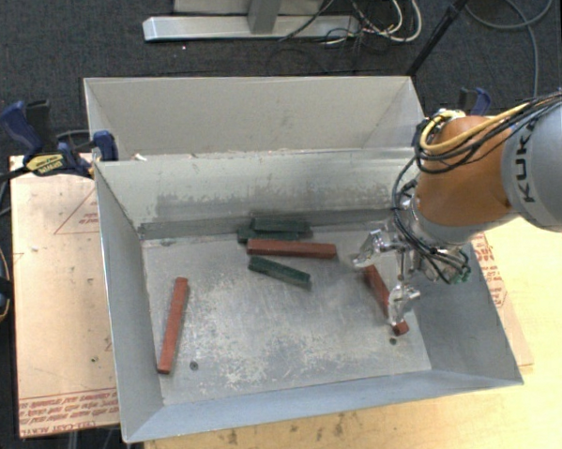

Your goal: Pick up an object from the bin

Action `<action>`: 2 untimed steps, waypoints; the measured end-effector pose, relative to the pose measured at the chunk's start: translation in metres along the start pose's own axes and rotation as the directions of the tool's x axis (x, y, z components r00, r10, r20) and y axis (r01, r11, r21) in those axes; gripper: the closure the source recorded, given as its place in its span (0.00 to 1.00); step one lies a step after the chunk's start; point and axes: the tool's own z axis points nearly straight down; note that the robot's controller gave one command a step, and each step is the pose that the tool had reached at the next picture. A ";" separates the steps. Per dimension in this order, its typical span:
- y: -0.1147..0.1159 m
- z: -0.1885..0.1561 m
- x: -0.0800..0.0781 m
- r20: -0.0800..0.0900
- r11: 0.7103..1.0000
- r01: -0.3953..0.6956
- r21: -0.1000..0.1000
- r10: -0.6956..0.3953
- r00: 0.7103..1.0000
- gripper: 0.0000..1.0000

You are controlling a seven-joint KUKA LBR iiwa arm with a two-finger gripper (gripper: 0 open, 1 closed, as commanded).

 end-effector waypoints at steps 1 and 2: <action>0.017 -0.003 -0.025 -0.005 0.997 0.081 0.002 -0.081 0.997 0.00; 0.059 -0.011 -0.079 0.001 0.956 0.295 0.000 -0.295 0.956 0.00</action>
Offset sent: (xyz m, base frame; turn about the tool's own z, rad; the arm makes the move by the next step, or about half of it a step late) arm 0.0610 0.0822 0.0118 -0.3043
